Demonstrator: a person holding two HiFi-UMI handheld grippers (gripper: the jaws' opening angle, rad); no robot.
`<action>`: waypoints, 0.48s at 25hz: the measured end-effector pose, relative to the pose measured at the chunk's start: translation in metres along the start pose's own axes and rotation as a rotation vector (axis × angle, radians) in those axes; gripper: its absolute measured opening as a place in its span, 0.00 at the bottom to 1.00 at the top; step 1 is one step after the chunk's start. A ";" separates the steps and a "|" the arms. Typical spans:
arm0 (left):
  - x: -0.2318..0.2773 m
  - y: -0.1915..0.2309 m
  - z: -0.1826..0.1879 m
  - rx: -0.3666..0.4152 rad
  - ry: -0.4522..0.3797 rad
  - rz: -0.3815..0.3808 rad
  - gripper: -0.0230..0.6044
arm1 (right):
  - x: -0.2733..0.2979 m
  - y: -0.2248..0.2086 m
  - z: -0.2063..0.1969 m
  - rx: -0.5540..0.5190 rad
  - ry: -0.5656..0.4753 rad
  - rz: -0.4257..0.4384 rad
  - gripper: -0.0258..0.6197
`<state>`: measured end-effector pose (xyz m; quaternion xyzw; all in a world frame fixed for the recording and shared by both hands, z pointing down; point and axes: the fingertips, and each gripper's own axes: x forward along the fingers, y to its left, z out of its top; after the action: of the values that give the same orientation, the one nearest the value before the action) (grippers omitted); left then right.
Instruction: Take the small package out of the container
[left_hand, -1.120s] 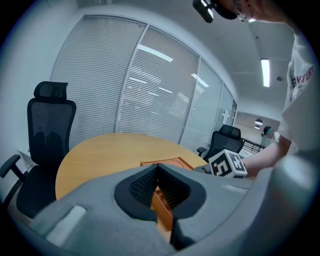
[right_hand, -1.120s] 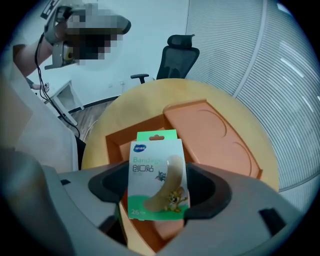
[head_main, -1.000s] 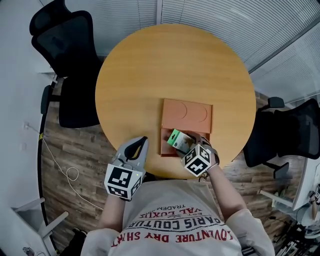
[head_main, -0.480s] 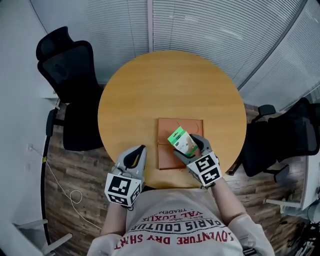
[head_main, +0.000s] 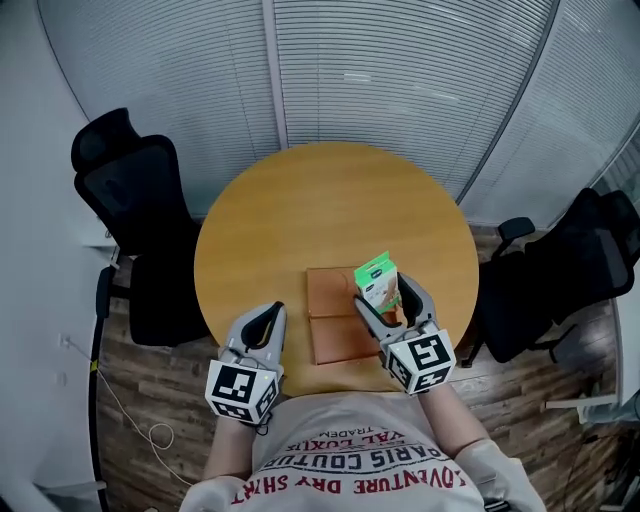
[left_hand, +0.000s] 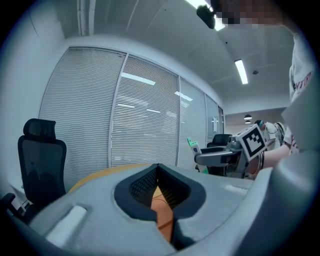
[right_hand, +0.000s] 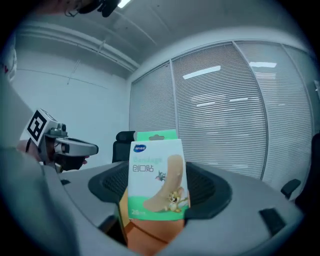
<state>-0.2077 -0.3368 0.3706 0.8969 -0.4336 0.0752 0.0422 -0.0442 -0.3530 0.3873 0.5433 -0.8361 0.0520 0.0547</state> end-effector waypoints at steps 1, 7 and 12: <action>0.000 -0.002 0.001 0.006 -0.001 -0.004 0.05 | -0.003 -0.001 0.000 0.006 -0.007 -0.005 0.59; -0.001 -0.010 0.003 0.030 -0.004 -0.030 0.05 | -0.013 -0.002 -0.003 0.001 -0.009 -0.040 0.59; -0.005 -0.010 0.009 -0.019 -0.021 -0.049 0.05 | -0.018 0.000 0.003 -0.019 -0.028 -0.077 0.59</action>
<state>-0.2021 -0.3284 0.3611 0.9076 -0.4126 0.0605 0.0478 -0.0371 -0.3375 0.3819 0.5753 -0.8157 0.0344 0.0501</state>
